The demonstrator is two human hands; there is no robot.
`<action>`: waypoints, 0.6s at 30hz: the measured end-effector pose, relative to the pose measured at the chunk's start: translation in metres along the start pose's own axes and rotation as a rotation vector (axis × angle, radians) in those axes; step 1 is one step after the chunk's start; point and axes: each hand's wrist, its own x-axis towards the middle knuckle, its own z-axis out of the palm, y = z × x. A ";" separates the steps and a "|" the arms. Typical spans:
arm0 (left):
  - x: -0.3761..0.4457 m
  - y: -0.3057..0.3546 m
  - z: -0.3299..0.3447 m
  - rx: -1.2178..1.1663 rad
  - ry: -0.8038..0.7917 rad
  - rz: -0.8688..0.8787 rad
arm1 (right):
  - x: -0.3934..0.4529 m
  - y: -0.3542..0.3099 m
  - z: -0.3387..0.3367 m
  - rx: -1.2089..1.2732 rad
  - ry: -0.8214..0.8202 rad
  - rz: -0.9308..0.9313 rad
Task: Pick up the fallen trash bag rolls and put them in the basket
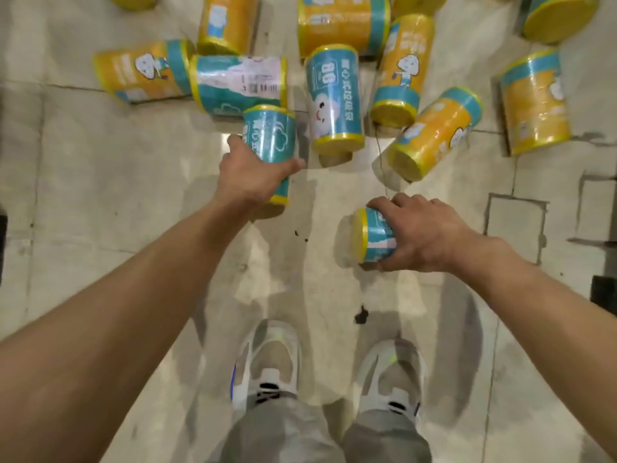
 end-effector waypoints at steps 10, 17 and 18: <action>-0.005 -0.012 0.000 -0.385 -0.212 0.114 | 0.005 0.000 -0.022 1.073 0.205 0.074; -0.030 0.019 -0.026 -0.665 -0.525 0.197 | -0.009 -0.012 -0.063 1.752 0.245 -0.114; -0.035 0.024 -0.031 -0.696 -0.565 0.215 | -0.012 -0.014 -0.068 1.810 0.260 -0.109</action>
